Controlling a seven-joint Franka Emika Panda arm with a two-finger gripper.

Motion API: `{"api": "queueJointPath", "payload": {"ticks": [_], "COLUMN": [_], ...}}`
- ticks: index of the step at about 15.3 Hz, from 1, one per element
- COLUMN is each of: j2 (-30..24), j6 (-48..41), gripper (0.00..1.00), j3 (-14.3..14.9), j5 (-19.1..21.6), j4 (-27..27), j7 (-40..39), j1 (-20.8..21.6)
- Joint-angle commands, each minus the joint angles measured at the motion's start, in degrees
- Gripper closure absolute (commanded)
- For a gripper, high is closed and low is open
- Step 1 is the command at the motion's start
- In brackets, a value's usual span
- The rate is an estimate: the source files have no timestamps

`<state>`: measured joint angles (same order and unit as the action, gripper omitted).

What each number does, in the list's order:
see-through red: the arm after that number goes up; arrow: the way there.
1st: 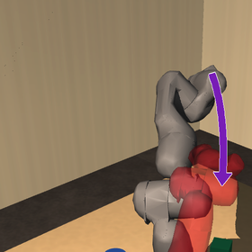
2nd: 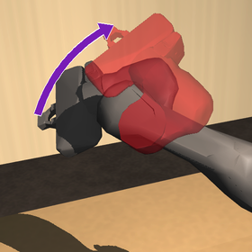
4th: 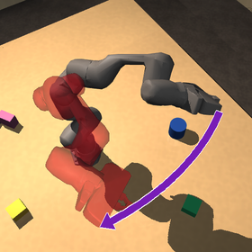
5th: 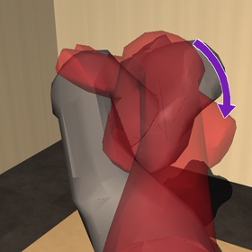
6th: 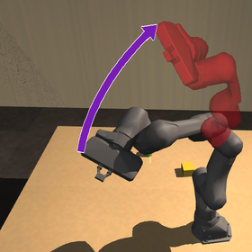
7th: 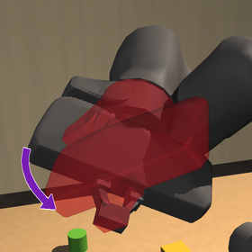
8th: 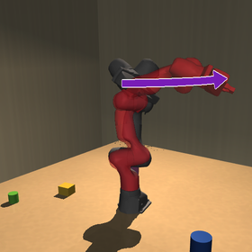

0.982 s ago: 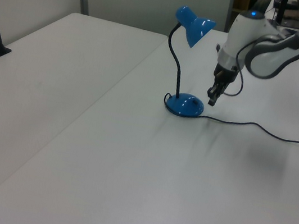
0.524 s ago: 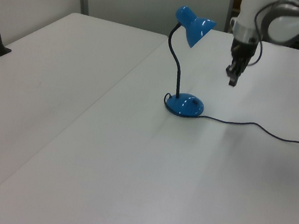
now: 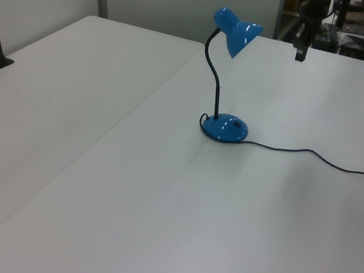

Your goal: Turn off the lamp

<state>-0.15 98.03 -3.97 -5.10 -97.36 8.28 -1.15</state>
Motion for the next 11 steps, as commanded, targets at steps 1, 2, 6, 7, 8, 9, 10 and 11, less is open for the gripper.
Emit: {"api": "queueJointPath", "payload": {"ticks": [1, 2, 6, 7, 8, 9, 10, 11], "j2": [0.6, 0.6, 0.5, 0.3, 0.2, 0.2, 0.2, 0.2], "j6": [-3.3, -3.3, -3.0, -3.3, -3.4, -3.4, -3.4, -3.4], "gripper": [0.52, 0.2, 0.0, 0.0, 0.0, 0.0, 0.0, 0.0], "j3": [0.4, 0.4, 0.9, 0.9, 1.0, 1.0, 1.0, 1.0], "j5": [0.2, -0.1, -0.3, -0.2, -0.2, -0.2, -0.2, -0.3], "j4": [3.7, 3.9, 4.1, 4.1, 4.1, 4.1, 4.1, 4.1], "j7": [-2.1, -3.8, -4.2, -4.2, -4.0, -3.9, -3.9, -3.9], "j1": [0.1, 0.1, -0.2, -0.2, -0.3, -0.3, -0.3, -0.3]}}
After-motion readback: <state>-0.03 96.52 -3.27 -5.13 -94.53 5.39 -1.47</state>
